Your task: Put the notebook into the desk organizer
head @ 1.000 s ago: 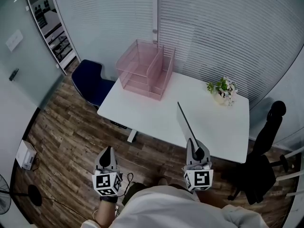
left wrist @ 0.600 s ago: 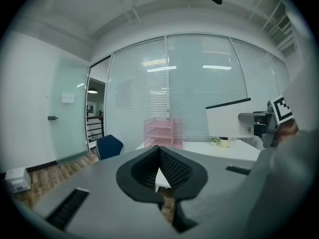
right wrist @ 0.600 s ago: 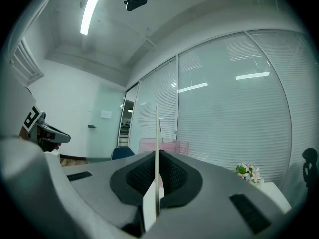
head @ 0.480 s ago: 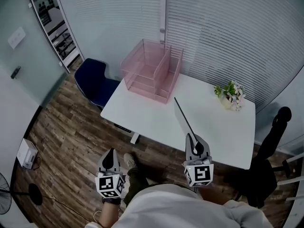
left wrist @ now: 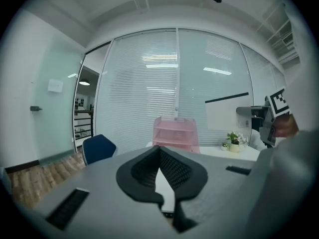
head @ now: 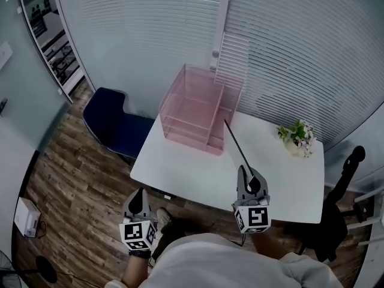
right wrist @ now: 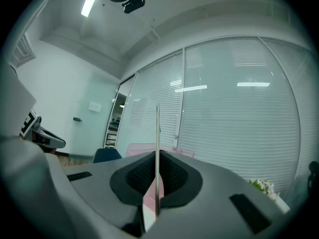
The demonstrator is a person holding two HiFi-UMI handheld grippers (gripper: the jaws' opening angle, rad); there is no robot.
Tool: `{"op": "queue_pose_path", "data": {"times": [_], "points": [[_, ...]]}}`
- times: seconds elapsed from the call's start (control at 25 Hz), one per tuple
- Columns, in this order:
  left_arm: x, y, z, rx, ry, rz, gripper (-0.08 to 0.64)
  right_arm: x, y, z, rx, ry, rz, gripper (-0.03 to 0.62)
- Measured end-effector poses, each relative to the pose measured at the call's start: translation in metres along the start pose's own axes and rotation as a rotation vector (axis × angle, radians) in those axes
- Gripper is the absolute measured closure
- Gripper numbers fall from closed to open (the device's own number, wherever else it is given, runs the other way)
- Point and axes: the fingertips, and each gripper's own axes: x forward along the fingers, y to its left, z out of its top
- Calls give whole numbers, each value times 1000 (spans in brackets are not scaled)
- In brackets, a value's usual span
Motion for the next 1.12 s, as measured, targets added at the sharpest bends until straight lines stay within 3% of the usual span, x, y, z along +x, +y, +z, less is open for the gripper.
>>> {"op": "queue_pose_path", "data": {"times": [0.32,0.48,0.64,0.88,1.12], "points": [[83,88,40,51,14,-107,552,113,7,42,-81,8,-140,569],[112,109,38,35,32,-123,552,171,4,62,-230,38,-143,569],[126,108,35,15,35,-132,552,236,0,57,-457,199,-74,569],[122,116,26,-47,46,-82,552,329,8,7,-821,493,60,569],[127,122,19,-71,60,-61,552,376,15,-50,-1071,715,167,569]]}}
